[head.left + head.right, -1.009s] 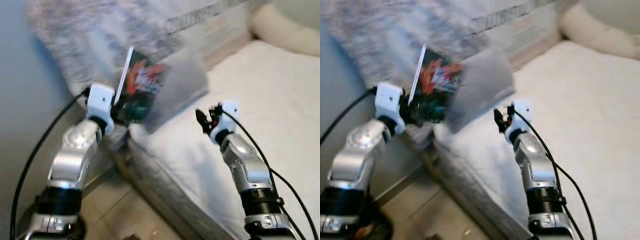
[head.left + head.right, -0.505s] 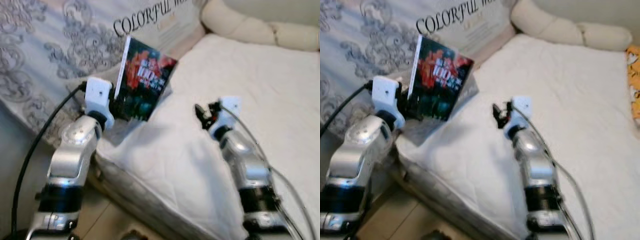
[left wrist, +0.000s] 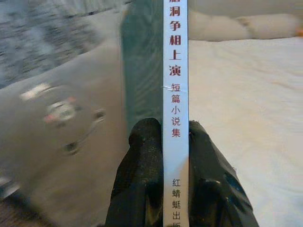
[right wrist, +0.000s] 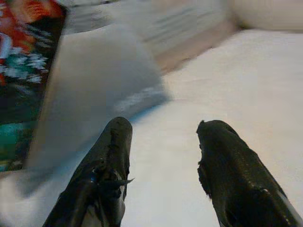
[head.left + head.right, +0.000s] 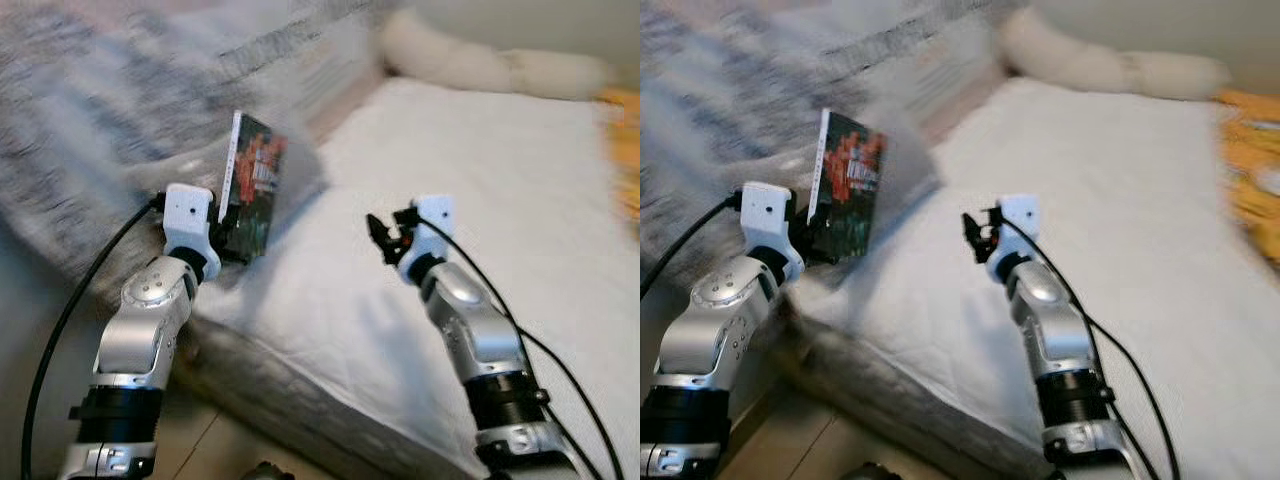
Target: Clean up the room
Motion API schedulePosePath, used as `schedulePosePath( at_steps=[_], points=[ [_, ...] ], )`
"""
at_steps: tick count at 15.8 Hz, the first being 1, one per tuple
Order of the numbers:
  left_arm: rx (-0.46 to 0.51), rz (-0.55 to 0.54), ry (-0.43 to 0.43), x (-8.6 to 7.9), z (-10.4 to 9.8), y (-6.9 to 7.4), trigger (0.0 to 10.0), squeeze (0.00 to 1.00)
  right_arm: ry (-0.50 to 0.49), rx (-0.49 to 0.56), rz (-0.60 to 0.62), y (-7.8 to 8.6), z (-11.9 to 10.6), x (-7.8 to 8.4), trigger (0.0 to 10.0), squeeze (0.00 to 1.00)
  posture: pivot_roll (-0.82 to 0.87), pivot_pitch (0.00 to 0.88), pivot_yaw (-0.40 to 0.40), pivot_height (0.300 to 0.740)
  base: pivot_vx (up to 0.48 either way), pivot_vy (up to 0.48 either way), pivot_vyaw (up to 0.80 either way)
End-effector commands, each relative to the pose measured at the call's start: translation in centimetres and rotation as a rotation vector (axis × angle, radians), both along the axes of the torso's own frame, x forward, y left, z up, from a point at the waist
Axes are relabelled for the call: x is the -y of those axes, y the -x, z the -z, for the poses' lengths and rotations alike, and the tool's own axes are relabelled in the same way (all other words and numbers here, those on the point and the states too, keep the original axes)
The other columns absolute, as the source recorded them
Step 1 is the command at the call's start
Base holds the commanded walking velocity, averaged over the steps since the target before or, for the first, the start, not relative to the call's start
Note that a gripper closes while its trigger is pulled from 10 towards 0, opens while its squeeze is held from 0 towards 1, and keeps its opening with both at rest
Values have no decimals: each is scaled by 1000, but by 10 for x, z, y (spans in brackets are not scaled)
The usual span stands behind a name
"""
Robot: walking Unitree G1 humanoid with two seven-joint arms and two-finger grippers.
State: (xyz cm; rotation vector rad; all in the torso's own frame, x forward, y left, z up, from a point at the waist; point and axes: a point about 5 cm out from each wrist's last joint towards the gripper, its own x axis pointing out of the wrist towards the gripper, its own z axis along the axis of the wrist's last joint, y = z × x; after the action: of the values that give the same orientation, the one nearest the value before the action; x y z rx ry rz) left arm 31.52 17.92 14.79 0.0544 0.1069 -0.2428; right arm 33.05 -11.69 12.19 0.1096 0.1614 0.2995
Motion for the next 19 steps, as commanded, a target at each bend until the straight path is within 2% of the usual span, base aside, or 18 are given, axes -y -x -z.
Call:
schedulePosePath(
  at_steps=[1,12,17,19],
  points=[
    [42,6,-11,2,-11,-2,10000,0,0,-21,13,1,4,2,10000,0,5,0,55,740,0,349,-788],
    [44,-5,-21,0,-12,-3,10000,0,-5,-21,7,1,4,0,10000,0,5,0,58,740,0,349,-787],
    [43,-11,-19,-1,-12,-3,10000,0,3,-21,7,1,4,0,10000,0,5,0,60,740,0,349,-84],
    [65,-7,-7,-1,-14,-3,10000,0,13,-25,-1,2,5,-1,10000,0,6,0,61,740,0,0,0]
  ],
)
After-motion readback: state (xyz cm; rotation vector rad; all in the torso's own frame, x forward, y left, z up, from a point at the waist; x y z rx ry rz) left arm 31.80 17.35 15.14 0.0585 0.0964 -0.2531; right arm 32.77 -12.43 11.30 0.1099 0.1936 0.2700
